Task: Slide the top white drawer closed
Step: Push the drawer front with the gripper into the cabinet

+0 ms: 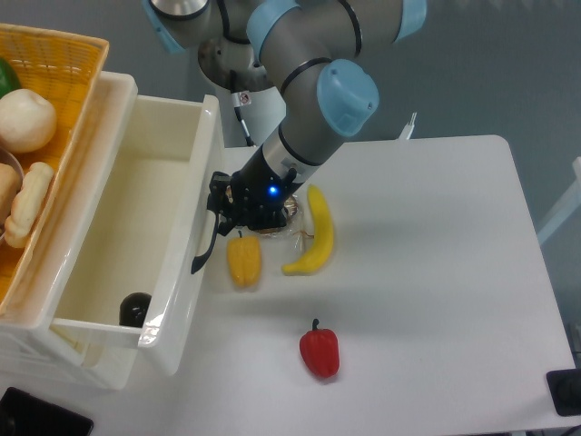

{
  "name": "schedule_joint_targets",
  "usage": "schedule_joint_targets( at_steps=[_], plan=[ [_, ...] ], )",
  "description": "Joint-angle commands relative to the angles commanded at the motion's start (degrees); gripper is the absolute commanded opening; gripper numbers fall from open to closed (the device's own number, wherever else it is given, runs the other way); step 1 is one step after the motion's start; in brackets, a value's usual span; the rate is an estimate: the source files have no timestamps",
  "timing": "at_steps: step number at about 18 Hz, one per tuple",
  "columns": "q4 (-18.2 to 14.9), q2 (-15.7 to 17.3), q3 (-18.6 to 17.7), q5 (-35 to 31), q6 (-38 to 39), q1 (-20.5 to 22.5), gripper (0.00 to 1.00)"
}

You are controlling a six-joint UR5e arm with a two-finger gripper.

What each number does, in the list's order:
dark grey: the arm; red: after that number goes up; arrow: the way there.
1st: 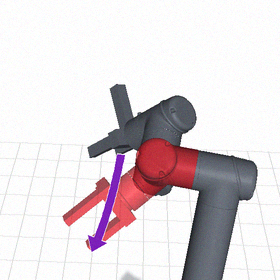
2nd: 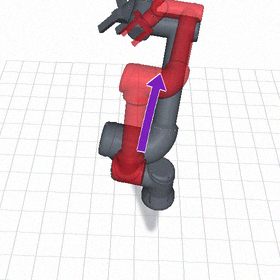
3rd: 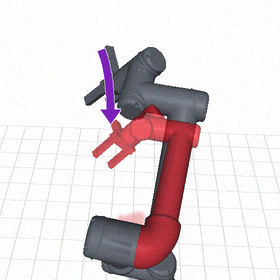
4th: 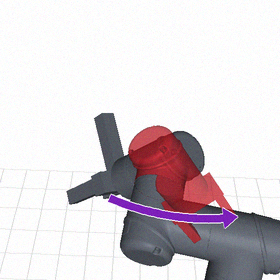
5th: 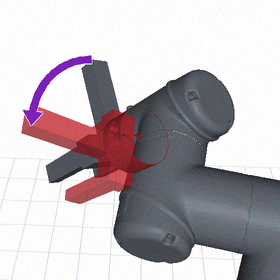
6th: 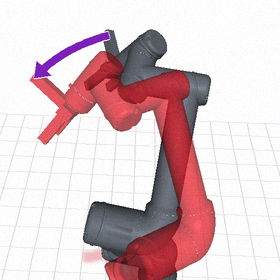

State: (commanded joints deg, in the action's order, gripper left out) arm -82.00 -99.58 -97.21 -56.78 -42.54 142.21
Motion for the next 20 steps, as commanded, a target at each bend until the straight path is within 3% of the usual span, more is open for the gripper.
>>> schedule_joint_targets(
  at_steps=[20],
  plan=[
    [0.3,0.7,-0.2,0.1,4.7,-7.6,0.0]
  ],
)
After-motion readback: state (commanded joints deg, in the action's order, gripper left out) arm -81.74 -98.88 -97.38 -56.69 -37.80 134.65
